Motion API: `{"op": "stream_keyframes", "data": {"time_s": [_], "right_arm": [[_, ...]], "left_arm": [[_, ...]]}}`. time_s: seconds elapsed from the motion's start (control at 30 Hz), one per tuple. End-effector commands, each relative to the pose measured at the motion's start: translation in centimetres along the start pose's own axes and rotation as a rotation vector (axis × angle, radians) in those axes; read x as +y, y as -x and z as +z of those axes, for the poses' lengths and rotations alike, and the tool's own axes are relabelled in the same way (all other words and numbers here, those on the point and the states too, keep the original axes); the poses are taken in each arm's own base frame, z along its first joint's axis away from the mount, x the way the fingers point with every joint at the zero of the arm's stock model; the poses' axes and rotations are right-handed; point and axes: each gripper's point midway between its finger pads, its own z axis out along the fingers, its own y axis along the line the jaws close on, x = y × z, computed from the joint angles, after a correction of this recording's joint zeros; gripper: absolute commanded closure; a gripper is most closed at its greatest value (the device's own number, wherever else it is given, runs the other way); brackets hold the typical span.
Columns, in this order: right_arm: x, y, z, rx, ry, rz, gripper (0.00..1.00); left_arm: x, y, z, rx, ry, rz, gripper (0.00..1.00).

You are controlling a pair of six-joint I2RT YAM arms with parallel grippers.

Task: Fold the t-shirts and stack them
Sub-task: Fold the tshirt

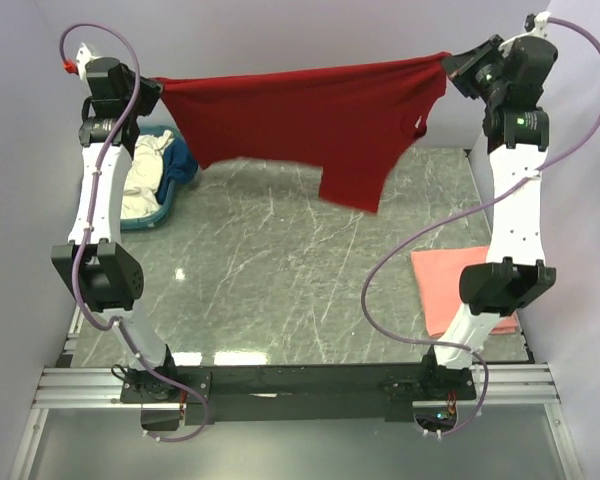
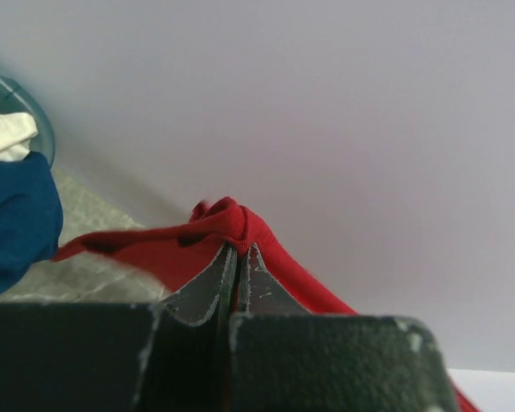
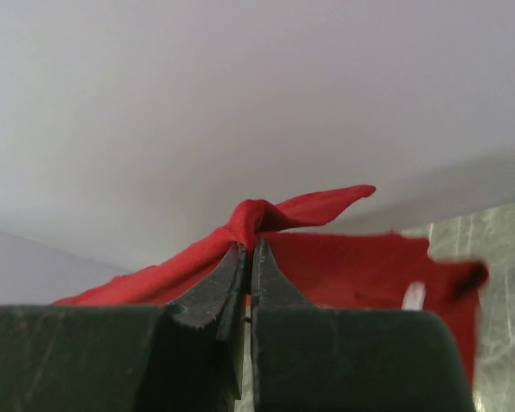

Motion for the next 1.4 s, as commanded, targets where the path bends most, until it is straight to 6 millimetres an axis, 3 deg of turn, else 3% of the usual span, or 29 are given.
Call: {"op": "stream_keyframes", "data": {"time_s": [0.0, 0.03, 0.07, 0.1, 0.13, 0.17, 0.2, 0.23, 0.27, 0.3, 0.33, 0.37, 0.4, 0.43, 0.47, 0.5, 0.53, 0.6, 0.63, 0.77, 0.8, 0.83, 0.9, 0.93, 1.2, 1.37], "right_arm": [[2.7, 3.6, -3.0, -0.149, 0.081, -0.040, 1.00], [0.4, 1.2, -2.1, -0.095, 0.038, -0.019, 1.00], [0.4, 0.8, -2.9, -0.093, 0.039, -0.022, 1.00], [-1.6, -1.4, -2.5, -0.049, 0.002, -0.007, 1.00], [-2.4, -2.4, -2.7, -0.032, -0.012, 0.001, 1.00], [-2.3, -2.8, -3.7, -0.034, -0.008, 0.003, 1.00], [-4.6, -5.4, -3.6, 0.011, -0.048, 0.025, 1.00], [-4.5, -5.9, -4.6, 0.011, -0.044, 0.029, 1.00], [-5.2, -7.3, -4.9, 0.039, -0.048, 0.042, 1.00], [-7.3, -10.0, -5.1, 0.089, -0.083, 0.068, 1.00], [-7.5, -10.8, -6.0, 0.098, -0.083, 0.072, 1.00], [-8.2, -12.1, -6.4, 0.121, -0.089, 0.079, 1.00], [-10.4, -15.0, -7.0, 0.173, -0.133, 0.105, 1.00], [-10.4, -15.6, -8.0, 0.179, -0.130, 0.105, 1.00], [-12.5, -18.2, -8.8, 0.224, -0.176, 0.120, 1.00], [-13.0, -18.9, -9.4, 0.233, -0.188, 0.118, 1.00], [-13.2, -19.3, -10.2, 0.233, -0.192, 0.117, 1.00], [-14.6, -21.3, -11.4, 0.275, -0.229, 0.115, 1.00], [-14.6, -21.4, -12.1, 0.274, -0.239, 0.108, 1.00], [-15.7, -23.5, -14.8, 0.305, -0.275, 0.092, 1.00], [-16.7, -25.0, -15.7, 0.335, -0.293, 0.100, 1.00], [-16.4, -25.2, -16.5, 0.330, -0.281, 0.097, 1.00], [-17.6, -27.5, -18.0, 0.373, -0.303, 0.104, 1.00], [-17.5, -27.8, -18.8, 0.372, -0.295, 0.100, 1.00], [-20.5, -34.1, -24.5, 0.491, -0.362, 0.130, 1.00], [-20.1, -35.5, -27.0, 0.512, -0.361, 0.169, 1.00]], "left_arm": [[-1.9, 3.9, -1.8, -0.118, -0.063, -0.012, 1.00], [-0.1, 2.8, -1.3, -0.098, -0.031, -0.012, 1.00], [0.0, 2.7, -1.9, -0.099, -0.030, -0.013, 1.00], [0.8, 2.3, -2.0, -0.090, -0.016, -0.015, 1.00], [2.8, 0.7, -1.7, -0.060, 0.021, -0.020, 1.00], [3.2, 0.5, -2.3, -0.057, 0.029, -0.023, 1.00], [4.0, -0.1, -2.5, -0.048, 0.044, -0.023, 1.00], [6.5, -2.1, -2.3, -0.012, 0.094, -0.029, 1.00], [7.1, -2.3, -3.1, -0.012, 0.102, -0.034, 1.00], [8.1, -3.1, -3.4, 0.000, 0.121, -0.042, 1.00], [11.0, -5.3, -3.6, 0.042, 0.181, -0.048, 1.00], [11.4, -5.6, -4.4, 0.042, 0.181, -0.052, 1.00], [12.6, -6.3, -4.7, 0.052, 0.204, -0.056, 1.00], [15.3, -8.3, -5.4, 0.086, 0.260, -0.067, 1.00], [15.7, -8.5, -6.2, 0.085, 0.267, -0.075, 1.00], [16.7, -9.4, -6.7, 0.095, 0.285, -0.090, 1.00], [19.1, -11.3, -7.5, 0.126, 0.333, -0.096, 1.00], [19.9, -12.0, -8.8, 0.129, 0.344, -0.118, 1.00], [21.6, -13.5, -9.6, 0.154, 0.376, -0.121, 1.00], [24.0, -15.4, -12.3, 0.178, 0.432, -0.139, 1.00], [24.5, -15.9, -12.9, 0.184, 0.441, -0.146, 1.00], [26.0, -16.9, -13.8, 0.199, 0.469, -0.148, 1.00], [26.2, -17.2, -15.1, 0.192, 0.463, -0.150, 1.00], [27.4, -18.2, -16.0, 0.205, 0.485, -0.154, 1.00], [29.2, -18.9, -21.9, 0.164, 0.513, -0.152, 0.99], [30.1, -18.8, -25.8, 0.115, 0.531, -0.168, 0.94]]}}
